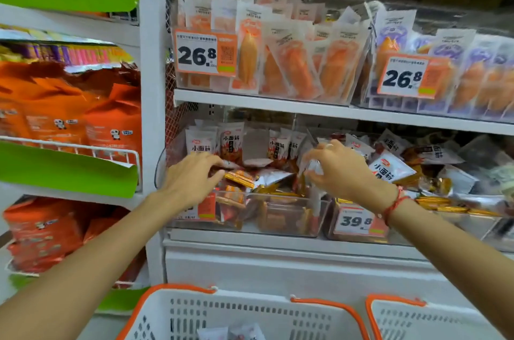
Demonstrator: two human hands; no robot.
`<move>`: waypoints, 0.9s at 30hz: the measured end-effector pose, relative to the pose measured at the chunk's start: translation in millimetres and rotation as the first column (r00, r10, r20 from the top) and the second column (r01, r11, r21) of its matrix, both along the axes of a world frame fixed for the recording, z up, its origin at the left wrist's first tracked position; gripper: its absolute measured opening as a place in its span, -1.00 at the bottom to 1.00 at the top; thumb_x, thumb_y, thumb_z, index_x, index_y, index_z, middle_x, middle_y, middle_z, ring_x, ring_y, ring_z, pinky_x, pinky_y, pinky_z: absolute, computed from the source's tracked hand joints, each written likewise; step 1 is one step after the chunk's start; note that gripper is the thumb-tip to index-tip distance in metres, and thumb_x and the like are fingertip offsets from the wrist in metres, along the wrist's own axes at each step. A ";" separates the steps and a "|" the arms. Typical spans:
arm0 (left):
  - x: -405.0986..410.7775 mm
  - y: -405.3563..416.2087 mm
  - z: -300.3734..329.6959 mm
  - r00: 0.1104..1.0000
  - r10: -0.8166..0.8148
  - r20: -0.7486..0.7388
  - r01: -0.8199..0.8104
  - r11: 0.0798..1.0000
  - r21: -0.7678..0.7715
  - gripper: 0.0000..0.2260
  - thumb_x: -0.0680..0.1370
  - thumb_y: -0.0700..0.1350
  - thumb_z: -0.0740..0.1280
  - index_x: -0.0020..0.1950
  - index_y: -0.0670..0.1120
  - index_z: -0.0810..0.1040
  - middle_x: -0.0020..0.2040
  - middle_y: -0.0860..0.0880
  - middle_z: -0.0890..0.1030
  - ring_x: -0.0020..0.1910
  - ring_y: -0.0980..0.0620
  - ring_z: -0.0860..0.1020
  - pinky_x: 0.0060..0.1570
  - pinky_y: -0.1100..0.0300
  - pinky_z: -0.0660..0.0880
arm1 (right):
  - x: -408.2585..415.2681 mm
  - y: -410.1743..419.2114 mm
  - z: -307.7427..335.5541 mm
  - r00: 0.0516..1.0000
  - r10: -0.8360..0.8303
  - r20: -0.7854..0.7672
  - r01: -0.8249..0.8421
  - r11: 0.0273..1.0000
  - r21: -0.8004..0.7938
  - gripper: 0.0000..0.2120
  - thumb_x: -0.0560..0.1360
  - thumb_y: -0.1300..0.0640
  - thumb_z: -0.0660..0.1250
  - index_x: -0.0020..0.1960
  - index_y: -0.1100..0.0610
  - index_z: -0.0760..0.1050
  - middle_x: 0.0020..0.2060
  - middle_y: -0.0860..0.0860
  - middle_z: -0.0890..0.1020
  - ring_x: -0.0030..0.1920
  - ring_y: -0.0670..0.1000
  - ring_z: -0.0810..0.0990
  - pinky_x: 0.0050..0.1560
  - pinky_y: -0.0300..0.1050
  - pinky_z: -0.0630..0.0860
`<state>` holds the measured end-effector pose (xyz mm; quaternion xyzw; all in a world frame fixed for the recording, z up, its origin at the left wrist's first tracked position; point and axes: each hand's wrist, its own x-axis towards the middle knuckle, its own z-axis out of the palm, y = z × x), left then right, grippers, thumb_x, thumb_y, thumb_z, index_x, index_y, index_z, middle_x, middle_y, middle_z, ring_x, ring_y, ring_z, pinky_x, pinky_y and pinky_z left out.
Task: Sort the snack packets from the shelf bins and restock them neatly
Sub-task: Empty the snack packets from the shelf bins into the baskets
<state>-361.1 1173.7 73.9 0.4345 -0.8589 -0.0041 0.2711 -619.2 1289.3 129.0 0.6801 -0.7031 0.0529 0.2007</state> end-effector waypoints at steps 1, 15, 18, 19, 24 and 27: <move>-8.4 -7.2 0.7 1.000 -0.029 0.006 0.028 0.997 0.069 -0.72 0.61 0.07 0.24 0.30 0.13 0.52 0.30 0.10 0.50 0.30 0.00 0.44 0.15 -0.02 0.48 | -1.8 -6.5 -2.2 0.996 -0.043 -0.082 0.047 0.998 0.051 -0.59 0.54 -0.17 0.23 0.25 0.05 0.51 0.22 0.04 0.53 0.27 0.08 0.37 0.07 -0.07 0.36; -51.9 -56.1 1.0 0.944 -0.160 0.290 0.126 0.983 0.134 -0.71 0.57 0.02 0.33 0.26 0.30 0.52 0.14 0.09 0.63 0.14 -0.04 0.56 0.00 0.10 0.43 | 0.4 -78.1 -31.5 0.989 0.142 -0.043 -0.111 0.899 0.423 -0.62 0.52 0.07 0.31 0.34 -0.05 0.46 0.23 -0.01 0.55 0.27 0.08 0.45 0.19 -0.04 0.38; -26.6 -41.4 7.5 0.973 -0.094 0.209 0.082 0.994 0.067 -0.67 0.58 0.01 0.32 0.31 0.31 0.47 0.18 0.10 0.62 0.18 -0.04 0.55 0.00 0.08 0.43 | 4.7 -85.8 -22.4 0.852 0.087 0.516 -0.398 0.747 0.532 -0.41 0.43 0.36 0.37 0.39 -0.01 0.42 0.31 -0.04 0.50 0.28 -0.06 0.45 0.25 -0.19 0.39; -17.5 -36.5 9.0 0.983 -0.070 0.168 0.062 0.997 0.052 -0.66 0.59 0.02 0.31 0.32 0.32 0.45 0.20 0.10 0.61 0.19 -0.04 0.54 0.04 0.06 0.44 | 6.6 -89.5 -20.0 0.804 0.031 0.594 -0.445 0.693 0.567 -0.40 0.42 0.39 0.39 0.38 -0.01 0.44 0.31 -0.03 0.51 0.29 -0.06 0.46 0.28 -0.18 0.40; 18.4 -7.6 11.2 0.998 -0.013 -0.054 0.013 1.000 0.003 -0.73 0.59 0.17 0.22 0.29 0.31 0.43 -0.01 0.11 0.65 0.00 -0.05 0.60 -0.18 0.09 0.43 | 15.4 -112.8 -41.5 0.851 0.074 0.520 -0.400 0.733 0.551 -0.63 0.43 0.03 0.48 0.22 -0.08 0.53 0.16 -0.02 0.58 0.19 0.04 0.53 0.29 0.06 0.45; 27.0 12.6 11.8 0.995 -0.001 -0.095 -0.002 1.000 -0.026 -0.78 0.59 0.17 0.21 0.22 0.23 0.38 -0.20 0.14 0.57 -0.16 -0.04 0.58 -0.29 0.11 0.37 | 20.7 -111.9 -48.0 0.935 0.100 0.340 -0.256 0.854 0.453 -0.53 0.48 -0.04 0.42 0.36 -0.05 0.42 0.25 0.04 0.52 0.23 0.12 0.51 0.24 0.07 0.46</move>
